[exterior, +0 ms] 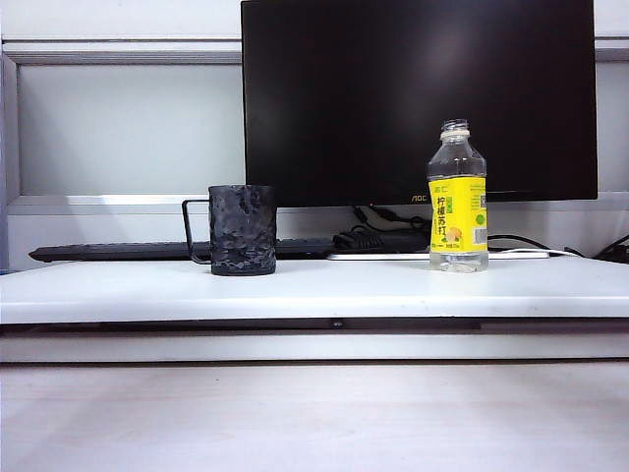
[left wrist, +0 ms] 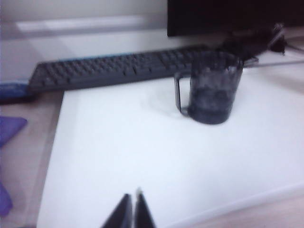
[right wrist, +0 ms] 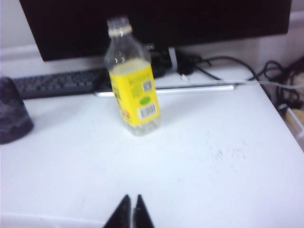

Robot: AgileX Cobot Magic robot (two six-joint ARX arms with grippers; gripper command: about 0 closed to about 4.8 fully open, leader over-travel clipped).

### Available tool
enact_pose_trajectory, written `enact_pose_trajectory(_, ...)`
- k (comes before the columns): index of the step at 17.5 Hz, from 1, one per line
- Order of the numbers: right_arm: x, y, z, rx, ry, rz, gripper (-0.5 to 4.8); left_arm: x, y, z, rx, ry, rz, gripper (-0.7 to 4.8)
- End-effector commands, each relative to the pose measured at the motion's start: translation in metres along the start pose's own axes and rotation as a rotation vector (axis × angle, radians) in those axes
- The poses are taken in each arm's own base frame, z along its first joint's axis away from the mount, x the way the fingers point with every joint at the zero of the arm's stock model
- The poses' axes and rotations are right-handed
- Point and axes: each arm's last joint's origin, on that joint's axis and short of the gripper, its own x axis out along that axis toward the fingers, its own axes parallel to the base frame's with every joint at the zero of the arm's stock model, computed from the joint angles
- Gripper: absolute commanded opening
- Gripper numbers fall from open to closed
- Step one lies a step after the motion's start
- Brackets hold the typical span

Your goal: Carefully pick up the bottle and pour some water from the bottle into the cup.

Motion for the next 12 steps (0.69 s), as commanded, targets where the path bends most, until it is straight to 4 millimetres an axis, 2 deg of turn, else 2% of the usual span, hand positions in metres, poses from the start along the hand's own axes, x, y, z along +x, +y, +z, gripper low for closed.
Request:
enact_pose_trajectory(1, 0.0002, -0.0016, -0.0062, -0.016, 0.043, -0.03, -0.01, 0.0003, 0.0002, -0.0023, -0.001, 0.015, 0.005, -0.05)
enact_pose_trajectory(2, 0.0001, -0.0018, -0.0074, -0.02, 0.055, -0.031, 0.41, 0.0003, 0.0002, -0.0026, 0.0, 0.017, 0.005, -0.05)
enact_pose_trajectory(3, 0.0001, -0.0017, -0.0079, -0.02, 0.06, -0.027, 0.54, 0.0003, 0.0002, -0.0026, 0.0, 0.017, 0.005, -0.05)
enact_pose_trajectory(12, -0.0001, -0.002, -0.0094, -0.026, 0.076, -0.031, 0.54, -0.0002, 0.0005, -0.0039, 0.0, 0.017, 0.006, -0.05)
